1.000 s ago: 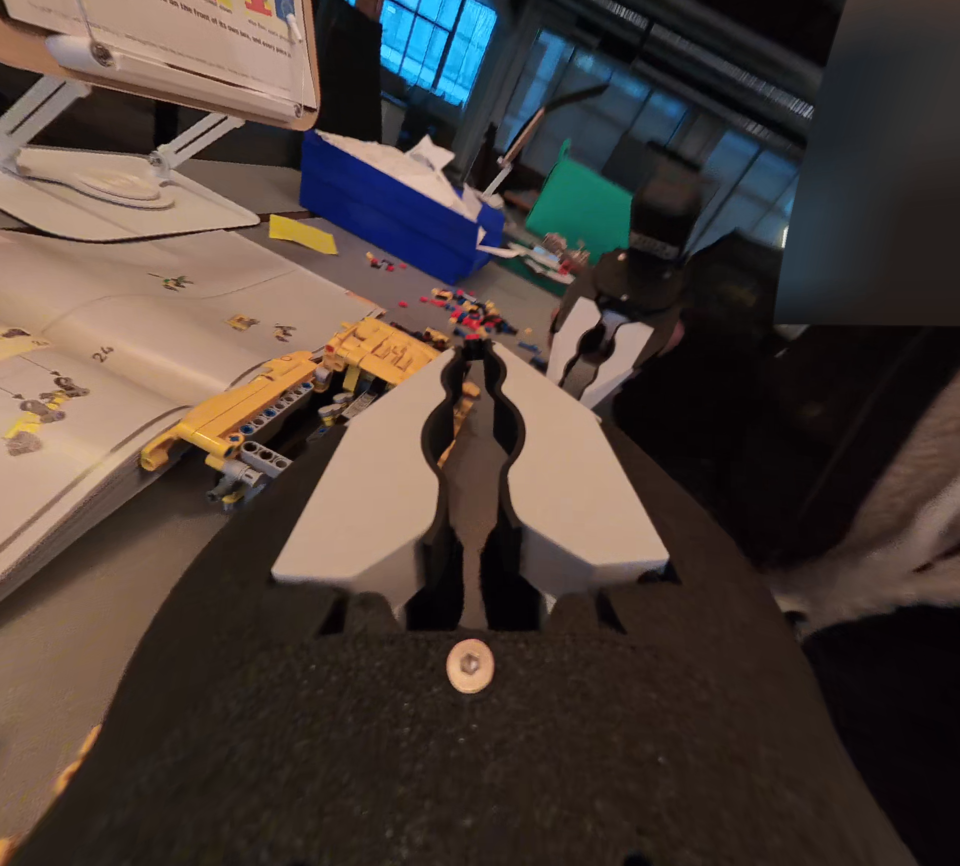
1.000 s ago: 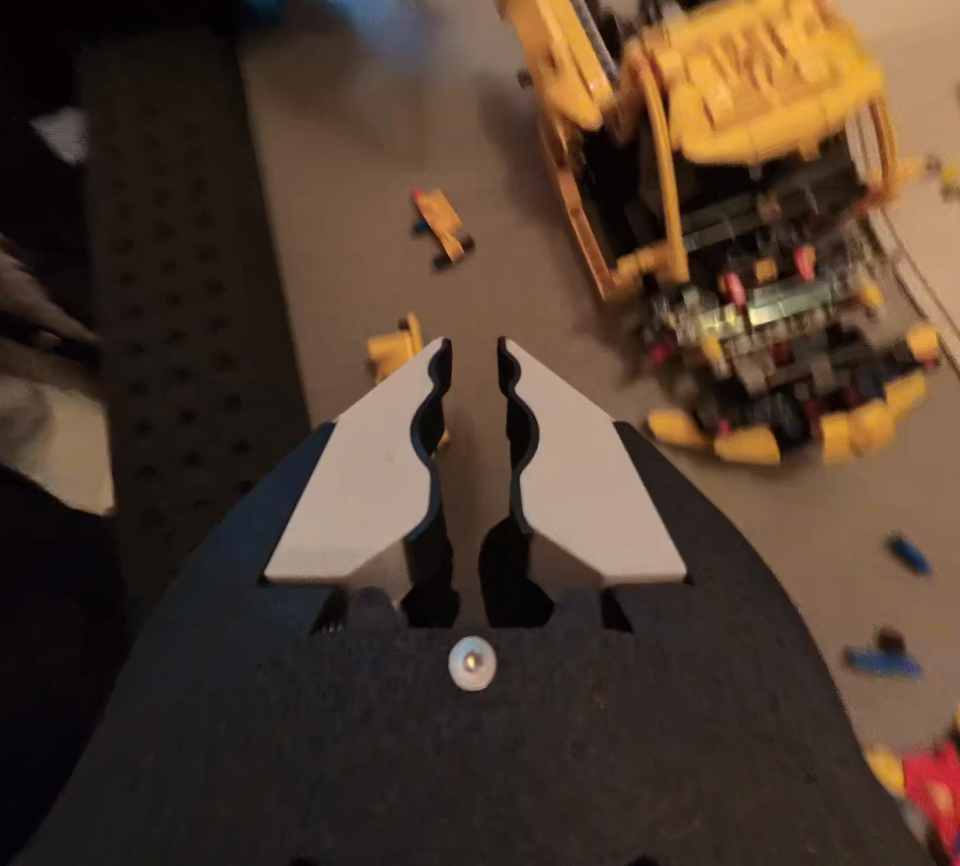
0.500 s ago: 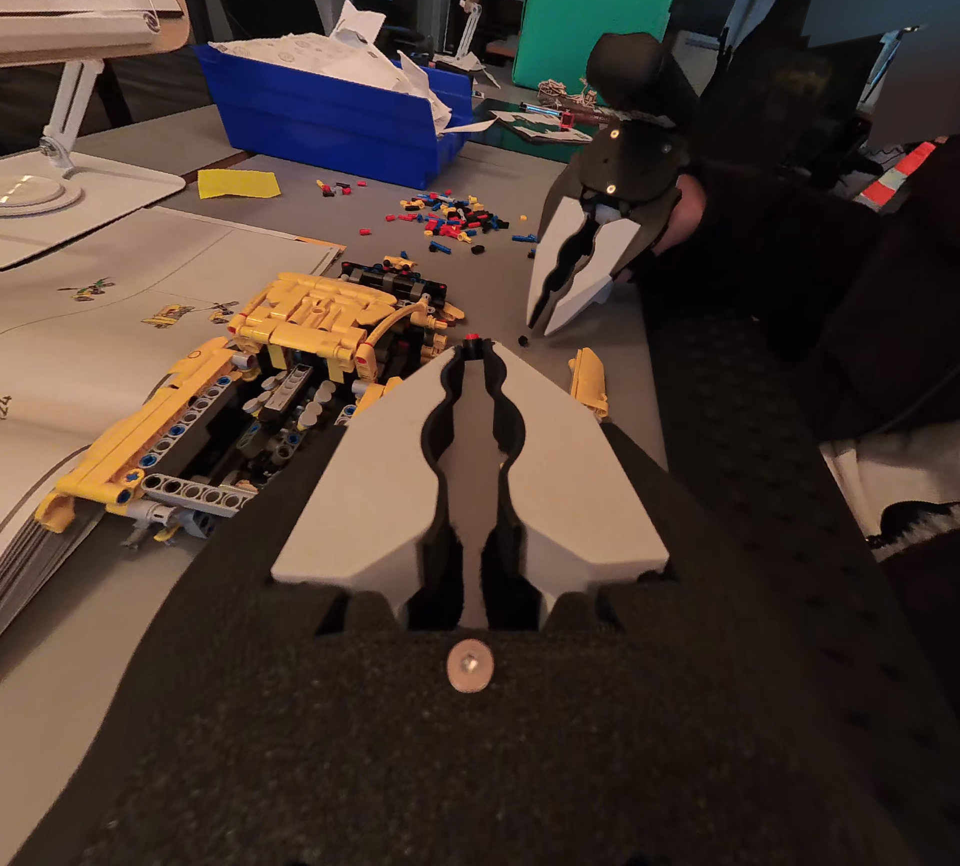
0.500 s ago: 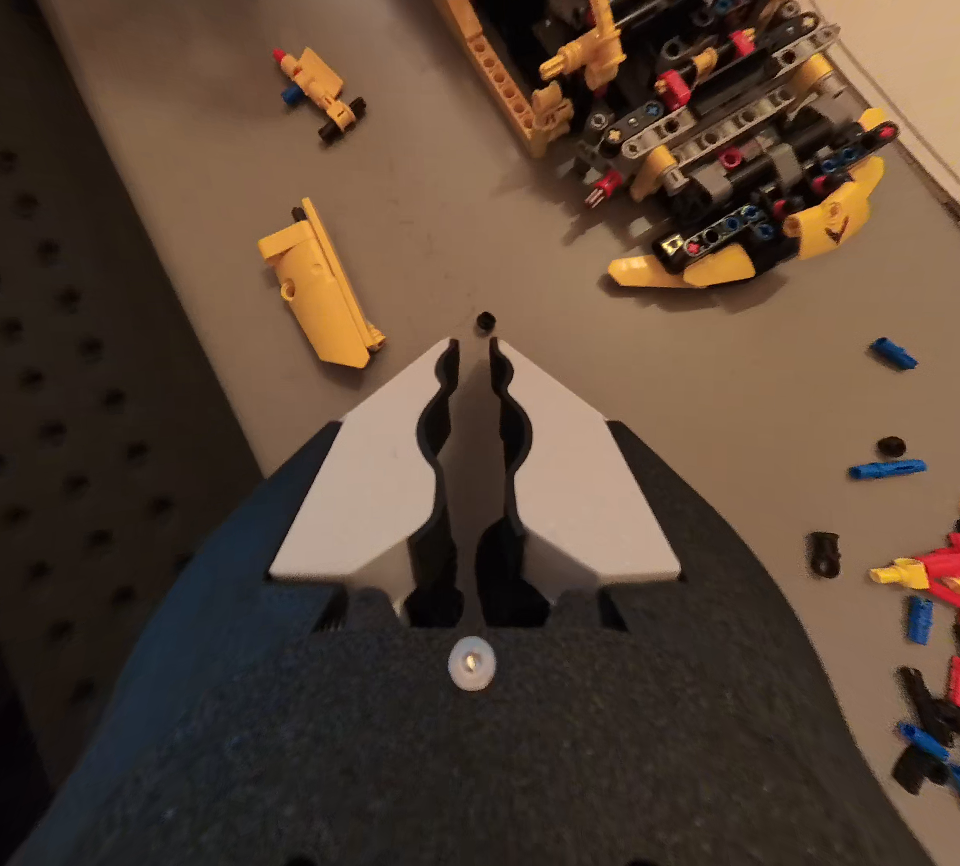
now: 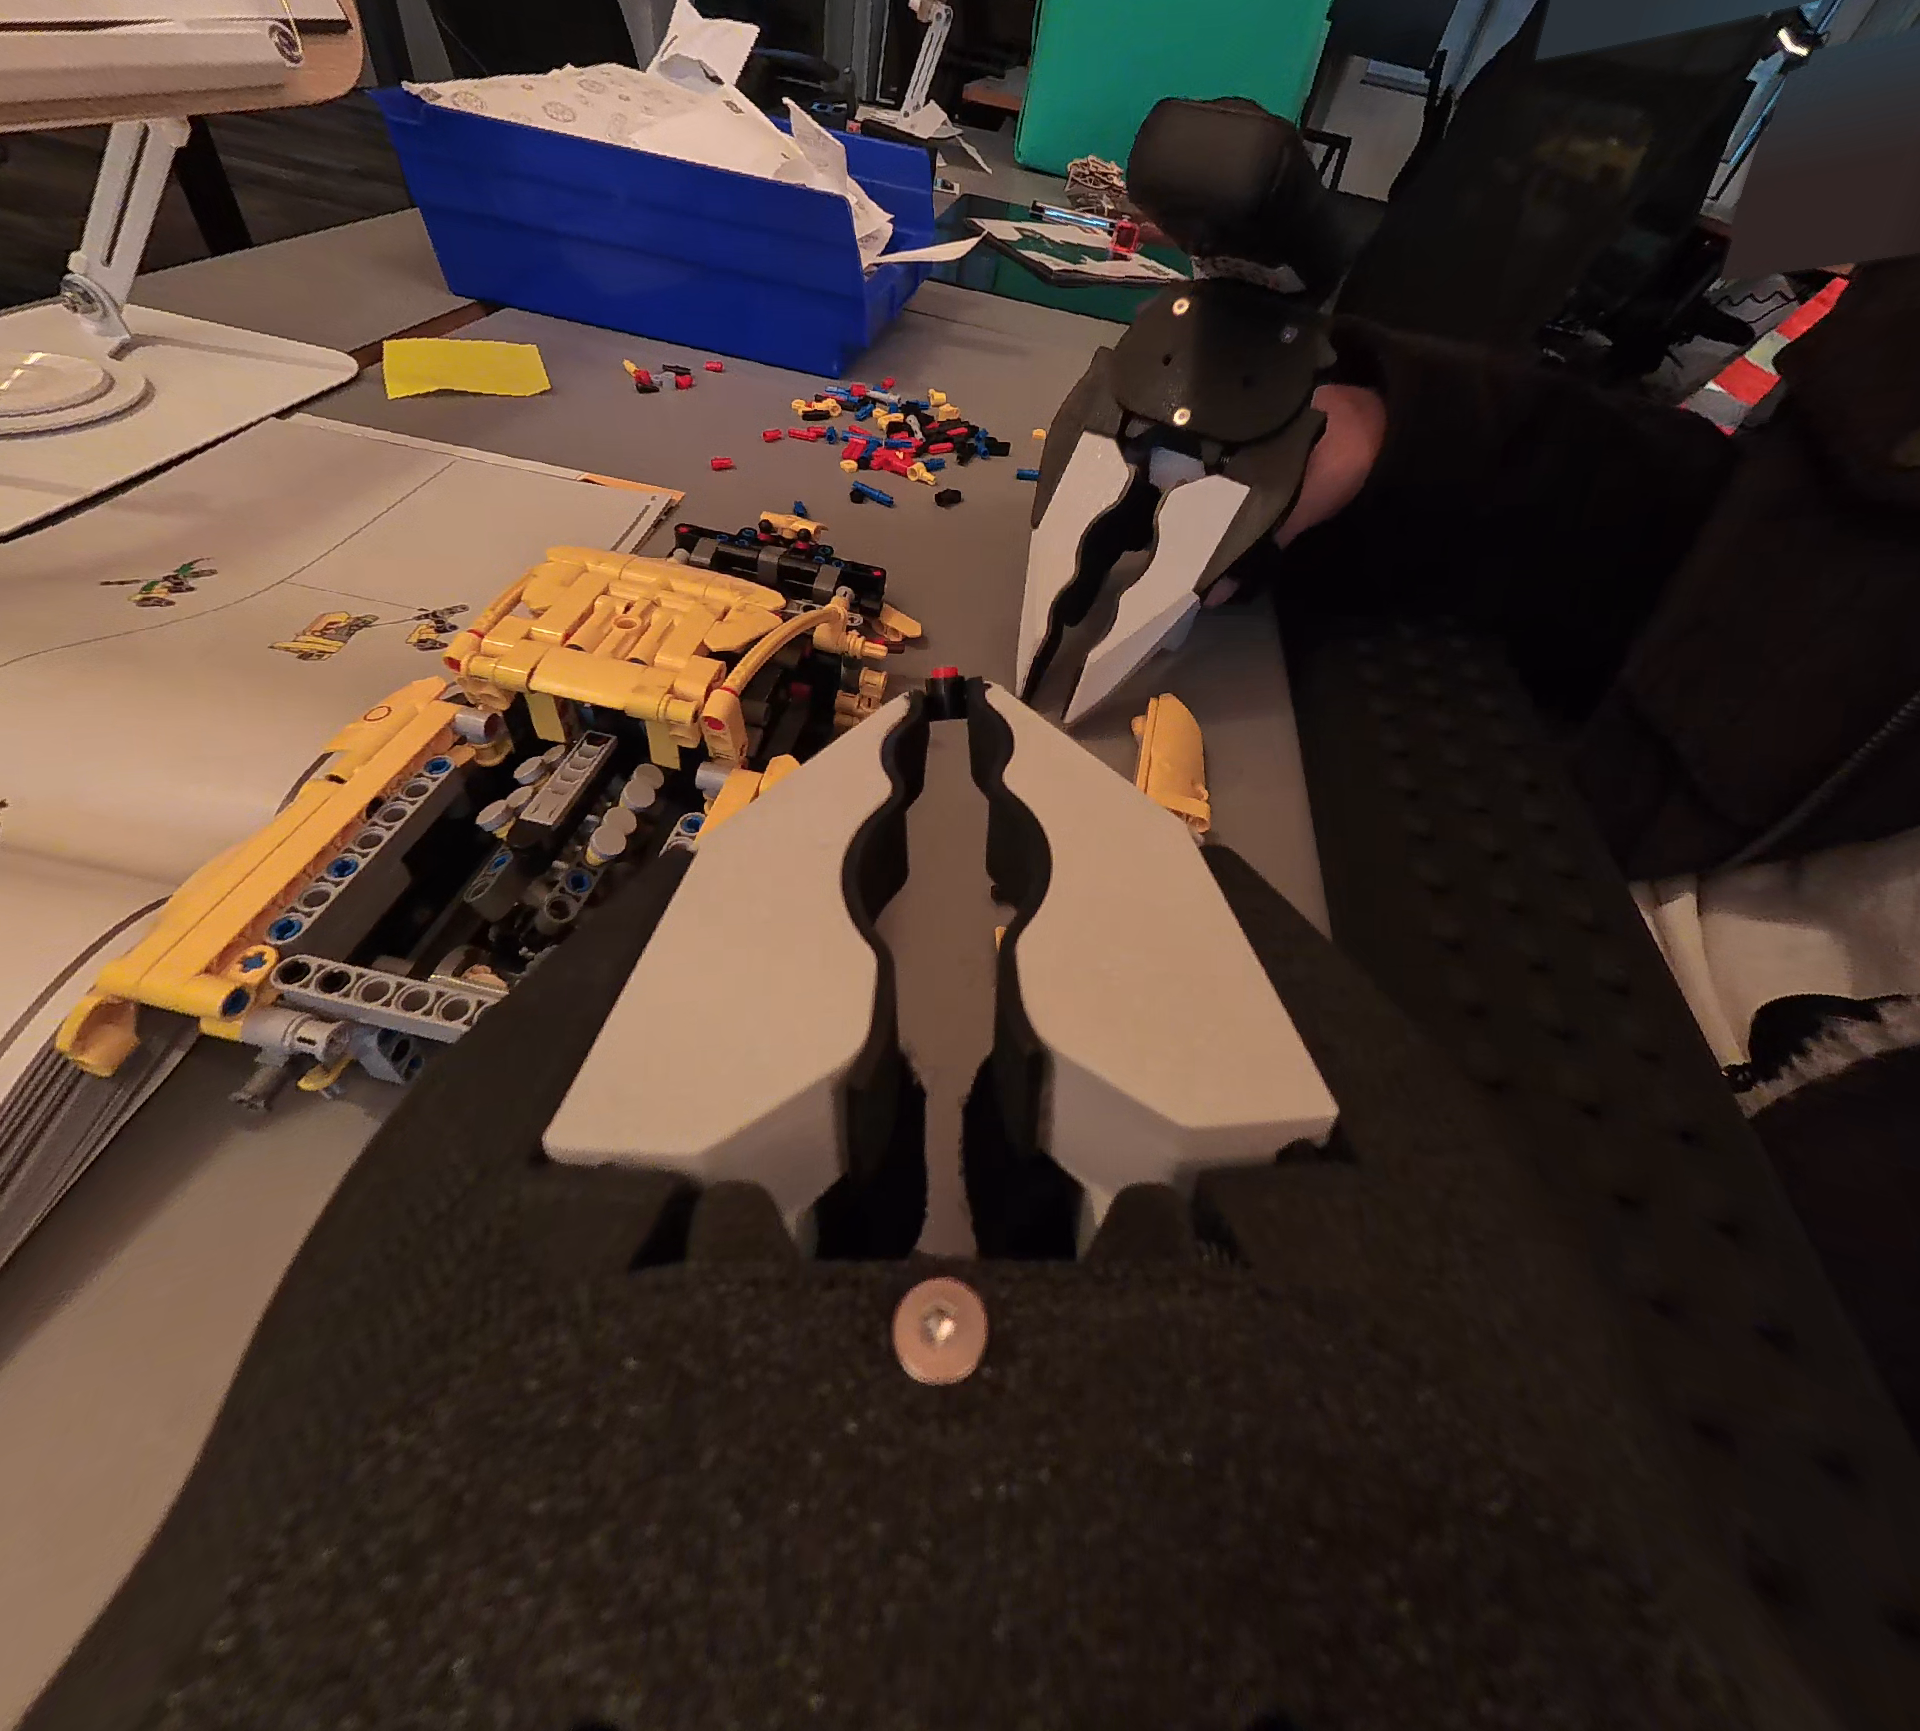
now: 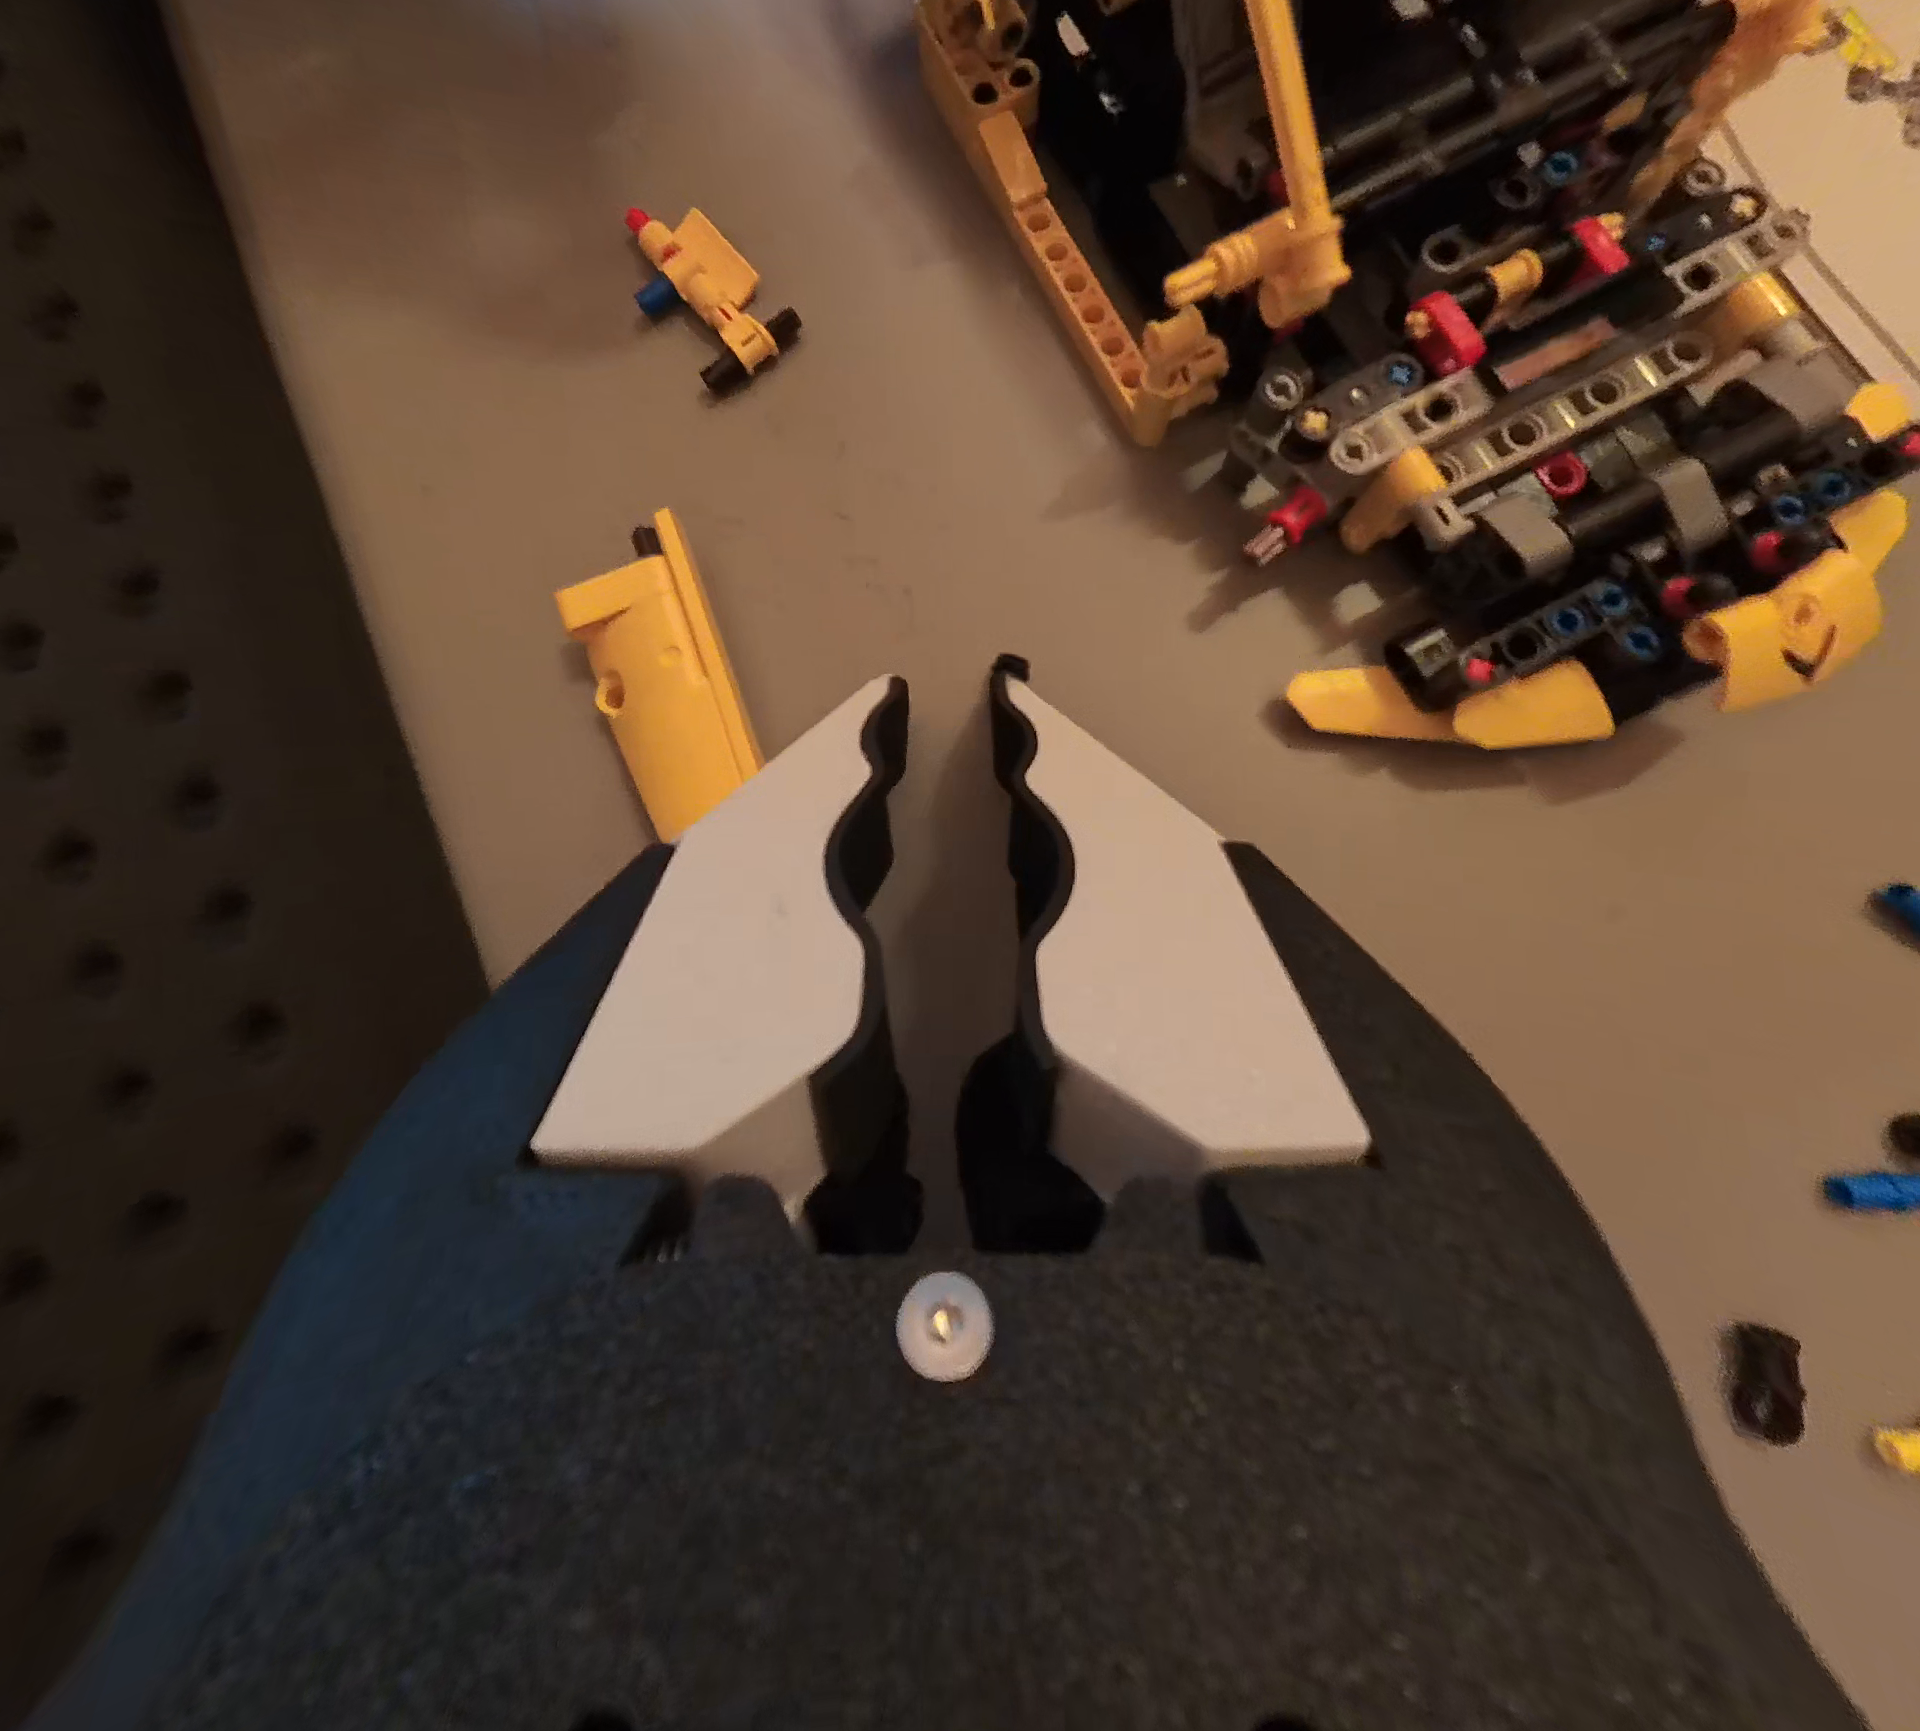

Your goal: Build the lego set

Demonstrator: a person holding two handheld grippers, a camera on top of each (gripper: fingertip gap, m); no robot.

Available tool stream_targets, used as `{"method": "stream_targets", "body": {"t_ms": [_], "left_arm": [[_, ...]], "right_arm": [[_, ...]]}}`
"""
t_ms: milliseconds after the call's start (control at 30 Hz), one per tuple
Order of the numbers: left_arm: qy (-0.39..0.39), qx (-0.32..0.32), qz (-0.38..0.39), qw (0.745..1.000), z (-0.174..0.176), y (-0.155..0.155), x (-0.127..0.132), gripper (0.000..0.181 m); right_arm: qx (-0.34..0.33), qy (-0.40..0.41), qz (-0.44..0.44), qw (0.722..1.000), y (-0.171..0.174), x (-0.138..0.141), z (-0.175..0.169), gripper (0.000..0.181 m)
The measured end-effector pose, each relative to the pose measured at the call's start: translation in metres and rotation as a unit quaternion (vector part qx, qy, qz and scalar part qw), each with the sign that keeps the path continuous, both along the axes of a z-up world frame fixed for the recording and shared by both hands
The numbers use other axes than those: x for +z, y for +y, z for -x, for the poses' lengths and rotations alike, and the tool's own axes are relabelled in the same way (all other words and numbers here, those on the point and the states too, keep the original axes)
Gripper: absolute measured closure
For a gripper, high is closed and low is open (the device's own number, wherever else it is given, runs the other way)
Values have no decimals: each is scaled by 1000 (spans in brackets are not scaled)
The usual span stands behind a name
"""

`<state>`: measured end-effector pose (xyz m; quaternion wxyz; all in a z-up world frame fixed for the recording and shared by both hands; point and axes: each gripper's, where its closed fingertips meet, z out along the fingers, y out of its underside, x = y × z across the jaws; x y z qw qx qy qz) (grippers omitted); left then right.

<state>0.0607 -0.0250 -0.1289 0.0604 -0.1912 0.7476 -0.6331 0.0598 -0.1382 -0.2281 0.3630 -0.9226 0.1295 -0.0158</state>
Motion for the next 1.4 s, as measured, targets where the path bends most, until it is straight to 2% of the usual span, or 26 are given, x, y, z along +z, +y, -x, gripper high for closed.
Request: {"method": "stream_targets", "body": {"t_ms": [200, 367, 500, 633, 700, 767, 900, 967, 1067, 1167, 1200, 1300, 1333, 1400], "left_arm": [[-3, 2, 1, 1000, 0, 1, 1, 174], [-6, 1, -4, 1000, 1, 0, 1, 174], [-8, 1, -7, 1000, 1, 0, 1, 174], [-9, 2, -7, 1000, 1, 1, 1, 174], [-10, 2, -8, 1000, 1, 1, 1, 174], [-10, 2, -10, 1000, 1, 1, 0, 174], [-11, 1, -13, 1000, 1, 0, -1, 174], [-13, -1, -14, 1000, 2, -1, 0, 174], [-16, -1, -17, 1000, 3, 0, 0, 174], [-17, 1, -15, 1000, 2, 1, 2, 174], [-17, 1, -14, 1000, 3, 1, 2, 174], [-18, -2, -15, 1000, 4, 0, 2, 174], [-19, -3, -16, 1000, 5, -1, 2, 174], [-21, -3, -17, 1000, 5, -1, 2, 174]], "right_arm": [[7, -37, -10, 999, 5, 7, -7, 168], [23, -45, 6, 999, 6, -1, -6, 166], [30, -74, 16, 997, 8, -3, -7, 174], [19, -121, 29, 992, -1, 4, -15, 175], [6, -142, 65, 988, -18, 4, -23, 175], [-3, -160, 145, 976, -46, -1, -31, 175], [18, -209, 293, 933, -93, 7, -33, 175], [35, -154, 361, 919, -119, 1, -24, 175], [20, 34, 348, 937, -134, -3, 6, 175], [-25, 196, 369, 908, -156, -3, 32, 175], [-38, 219, 394, 892, -167, -5, 36, 174], [-35, 209, 414, 885, -166, -5, 32, 174], [-22, 196, 415, 888, -164, -4, 32, 170], [-23, 153, 378, 913, -155, 0, 22, 152]]}}
